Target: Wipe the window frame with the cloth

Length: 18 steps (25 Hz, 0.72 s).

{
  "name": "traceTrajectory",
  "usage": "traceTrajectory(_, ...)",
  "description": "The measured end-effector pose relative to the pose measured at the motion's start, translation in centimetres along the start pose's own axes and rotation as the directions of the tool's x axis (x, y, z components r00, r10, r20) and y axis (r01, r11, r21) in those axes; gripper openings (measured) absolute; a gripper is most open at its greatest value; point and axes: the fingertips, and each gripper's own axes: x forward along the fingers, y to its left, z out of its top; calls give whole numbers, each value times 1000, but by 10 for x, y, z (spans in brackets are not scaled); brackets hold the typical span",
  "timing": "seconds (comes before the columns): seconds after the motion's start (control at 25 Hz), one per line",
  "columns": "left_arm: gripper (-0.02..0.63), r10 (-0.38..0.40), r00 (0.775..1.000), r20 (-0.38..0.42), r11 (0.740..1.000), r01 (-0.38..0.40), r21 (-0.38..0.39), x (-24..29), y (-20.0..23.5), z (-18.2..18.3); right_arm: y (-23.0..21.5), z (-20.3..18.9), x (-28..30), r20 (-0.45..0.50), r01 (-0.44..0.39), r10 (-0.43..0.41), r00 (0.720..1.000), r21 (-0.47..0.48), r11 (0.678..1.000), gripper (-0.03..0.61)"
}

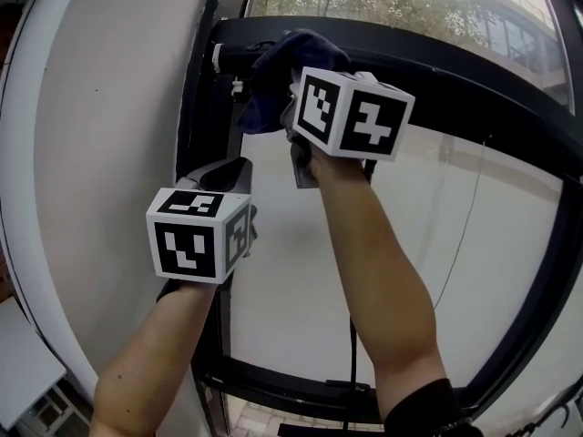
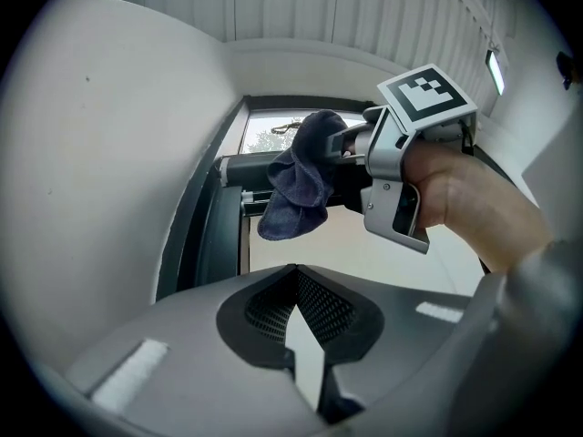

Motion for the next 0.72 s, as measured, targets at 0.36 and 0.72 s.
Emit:
traceTrajectory(0.36, -6, -16, 1000, 16, 1000, 16, 7, 9, -44, 10, -28, 14, -30, 25, -6, 5, 1000, 4, 1000, 49)
traceTrajectory(0.72, -6, -86, 996, 15, 996, 87, -35, 23, -100, 9, -64, 34, -64, 55, 45, -44, 998, -20, 999, 49)
